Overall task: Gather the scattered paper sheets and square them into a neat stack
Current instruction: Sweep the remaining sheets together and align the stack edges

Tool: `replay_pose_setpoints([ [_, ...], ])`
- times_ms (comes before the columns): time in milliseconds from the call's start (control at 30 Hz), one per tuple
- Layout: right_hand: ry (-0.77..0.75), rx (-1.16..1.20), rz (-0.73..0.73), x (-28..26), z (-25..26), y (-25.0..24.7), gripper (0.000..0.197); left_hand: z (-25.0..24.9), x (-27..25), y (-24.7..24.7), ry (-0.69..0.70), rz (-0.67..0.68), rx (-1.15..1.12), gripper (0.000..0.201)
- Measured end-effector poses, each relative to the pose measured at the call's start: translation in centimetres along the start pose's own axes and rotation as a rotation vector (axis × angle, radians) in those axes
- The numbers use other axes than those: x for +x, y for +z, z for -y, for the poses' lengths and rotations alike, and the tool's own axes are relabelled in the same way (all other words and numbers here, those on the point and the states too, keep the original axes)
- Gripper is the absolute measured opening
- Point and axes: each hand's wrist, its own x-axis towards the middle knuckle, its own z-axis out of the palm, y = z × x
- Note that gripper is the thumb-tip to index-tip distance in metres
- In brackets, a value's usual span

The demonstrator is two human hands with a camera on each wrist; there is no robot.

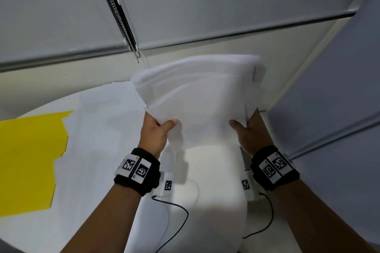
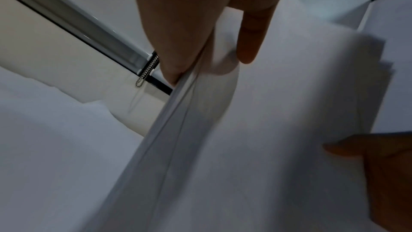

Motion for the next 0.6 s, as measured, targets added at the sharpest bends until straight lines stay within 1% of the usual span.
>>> replay_pose_setpoints([
  [100, -0.014, 0.001, -0.032, -0.5, 0.6, 0.2, 0.049, 0.3, -0.2, 0.4, -0.036, -0.022, 0.02, 0.068],
  [200, -0.034, 0.03, -0.081, -0.7, 0.6, 0.6, 0.049, 0.5, -0.2, 1.1, -0.048, -0.039, 0.042, 0.067],
  [267, -0.053, 0.019, -0.101, -0.6, 0.4, 1.0, 0.045, 0.4, -0.4, 1.6, -0.054, -0.058, 0.046, 0.062],
  [333, -0.069, 0.036, -0.135, -0.5, 0.6, 1.1, 0.044, 0.0, -0.7, 2.1, -0.044, -0.078, 0.052, 0.059],
  [400, -0.082, 0.075, -0.151, -0.6, 0.9, 1.0, 0.041, -0.4, -1.0, 2.1, -0.017, -0.101, 0.042, 0.061],
  [500, -0.104, 0.124, -0.129, -1.0, 0.9, 0.5, 0.049, -0.6, -0.7, 1.6, 0.002, -0.123, 0.014, 0.064],
  [533, -0.095, 0.131, -0.121, -1.2, 0.8, 0.3, 0.053, -0.6, -0.7, 1.5, -0.001, -0.118, 0.009, 0.063],
  [600, -0.074, 0.146, -0.125, -1.3, 0.6, 0.2, 0.054, -0.7, -0.6, 1.4, 0.0, -0.108, 0.001, 0.06],
])
